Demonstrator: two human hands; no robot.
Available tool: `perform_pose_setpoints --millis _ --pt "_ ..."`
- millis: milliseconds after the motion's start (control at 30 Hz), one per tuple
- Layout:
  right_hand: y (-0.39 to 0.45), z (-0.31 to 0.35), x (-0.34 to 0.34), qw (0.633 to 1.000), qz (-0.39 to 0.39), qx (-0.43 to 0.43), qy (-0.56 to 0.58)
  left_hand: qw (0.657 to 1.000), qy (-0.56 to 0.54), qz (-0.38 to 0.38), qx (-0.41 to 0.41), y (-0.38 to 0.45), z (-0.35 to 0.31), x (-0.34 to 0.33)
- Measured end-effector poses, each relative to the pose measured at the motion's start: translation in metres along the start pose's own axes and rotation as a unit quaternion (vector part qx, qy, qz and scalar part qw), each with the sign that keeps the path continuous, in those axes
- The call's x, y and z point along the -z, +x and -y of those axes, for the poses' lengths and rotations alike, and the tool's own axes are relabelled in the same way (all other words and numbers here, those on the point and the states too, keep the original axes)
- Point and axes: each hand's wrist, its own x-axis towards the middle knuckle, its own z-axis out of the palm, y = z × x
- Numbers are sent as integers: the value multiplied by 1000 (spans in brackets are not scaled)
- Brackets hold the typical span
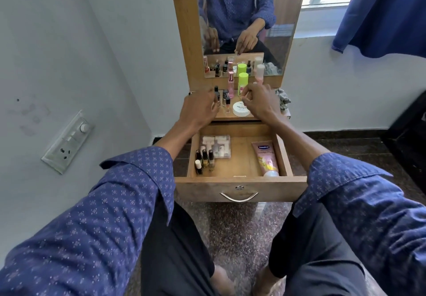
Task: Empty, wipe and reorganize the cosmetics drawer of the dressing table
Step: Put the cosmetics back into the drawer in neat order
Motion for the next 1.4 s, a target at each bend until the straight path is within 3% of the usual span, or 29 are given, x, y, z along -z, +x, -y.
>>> perform_pose_setpoints --millis 200,333,700,967,1067,1167,1400 --pt "22 -31 25 992 -77 -98 31 999 41 18 0 34 7 -1" --pt "25 -49 28 991 -82 -101 22 996 58 64 8 49 14 -11" --pt "38 -25 -2 997 -28 73 18 995 30 88 37 63 18 -35" --pt "60 10 -18 994 -26 104 -14 996 -36 55 64 63 18 -32" --pt "66 19 -24 993 -20 107 -44 997 -56 -9 49 55 20 -17" --pt "71 32 -32 990 9 114 -83 994 -85 -61 27 46 24 -2" --pt "84 46 -63 984 62 88 -140 990 -105 -97 0 25 41 3"
